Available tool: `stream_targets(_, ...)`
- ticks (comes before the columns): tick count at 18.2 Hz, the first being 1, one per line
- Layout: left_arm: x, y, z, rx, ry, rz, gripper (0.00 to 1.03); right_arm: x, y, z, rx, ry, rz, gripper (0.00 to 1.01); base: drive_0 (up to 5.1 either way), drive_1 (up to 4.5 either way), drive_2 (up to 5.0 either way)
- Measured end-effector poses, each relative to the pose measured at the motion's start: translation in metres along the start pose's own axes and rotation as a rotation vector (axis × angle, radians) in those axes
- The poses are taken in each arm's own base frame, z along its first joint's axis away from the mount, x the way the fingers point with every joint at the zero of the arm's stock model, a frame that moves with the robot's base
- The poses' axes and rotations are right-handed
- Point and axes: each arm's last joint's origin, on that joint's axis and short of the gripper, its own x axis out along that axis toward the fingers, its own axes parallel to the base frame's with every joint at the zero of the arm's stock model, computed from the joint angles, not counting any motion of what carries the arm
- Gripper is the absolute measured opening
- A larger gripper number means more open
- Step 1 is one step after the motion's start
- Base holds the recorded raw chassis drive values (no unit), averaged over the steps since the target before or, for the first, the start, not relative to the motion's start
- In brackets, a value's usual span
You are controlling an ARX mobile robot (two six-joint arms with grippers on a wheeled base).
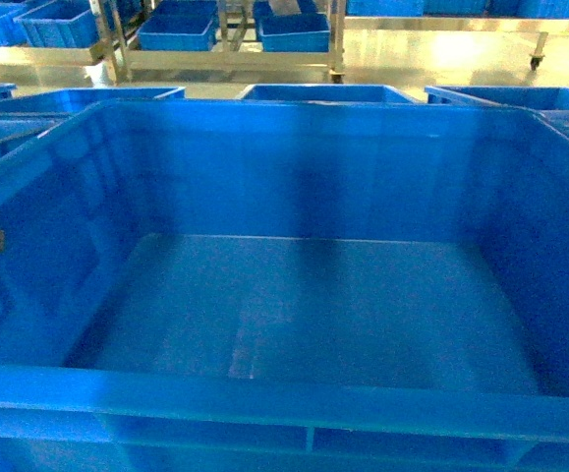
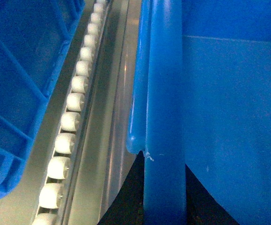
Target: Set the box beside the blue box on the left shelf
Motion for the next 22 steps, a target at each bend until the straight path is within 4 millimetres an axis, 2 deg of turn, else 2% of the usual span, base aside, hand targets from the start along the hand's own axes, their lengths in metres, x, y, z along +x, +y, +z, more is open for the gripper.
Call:
stream_targets(6,0.005,-0.001,0.0,-0.006,0.014,-0.001,0.07,0.002,0.0,-0.001,-0.01,0.007,-0.002,0.09,0.0,0.0,0.0)
stream_targets(12,0.008,-0.001,-0.002,0.008,0.073,0.021,0.07,0.005,0.003,-0.011,-0.025,0.057,-0.019,0.09,0.0,0.0,0.0)
stream_targets(13,0.008,-0.001,-0.002,0.005,0.072,0.022,0.09,0.003,0.003,-0.01,-0.019,0.059,-0.021,0.09,0.0,0.0,0.0)
stream_targets(14,0.008,-0.002,-0.002,0.009,0.067,0.041,0.17,0.001,0.003,-0.009,-0.019,0.058,-0.025,0.13,0.0,0.0,0.0)
stream_targets(17,0.004,-0.002,0.004,-0.017,0.004,0.076,0.48,-0.015,0.001,-0.001,-0.036,-0.016,-0.057,0.43,0.0,0.0,0.0)
stream_targets(19,-0.006,-0.001,0.013,-0.029,-0.083,0.102,0.61,-0.029,0.0,0.016,-0.013,-0.138,-0.085,0.56,0.0,0.0,0.0)
stream_targets(20,-0.03,0.001,0.042,-0.077,-0.288,0.154,0.77,-0.061,0.002,0.048,0.049,-0.354,-0.09,0.73,0.0,0.0,0.0)
stream_targets(21,-0.064,-0.008,0.051,-0.12,-0.435,0.123,0.97,-0.09,0.017,0.048,0.071,-0.461,-0.004,0.99,0.0,0.0,0.0)
stream_targets(22,-0.054,-0.009,0.033,-0.112,-0.412,0.161,0.98,-0.076,0.016,0.026,0.045,-0.396,-0.046,0.98,0.0,0.0,0.0)
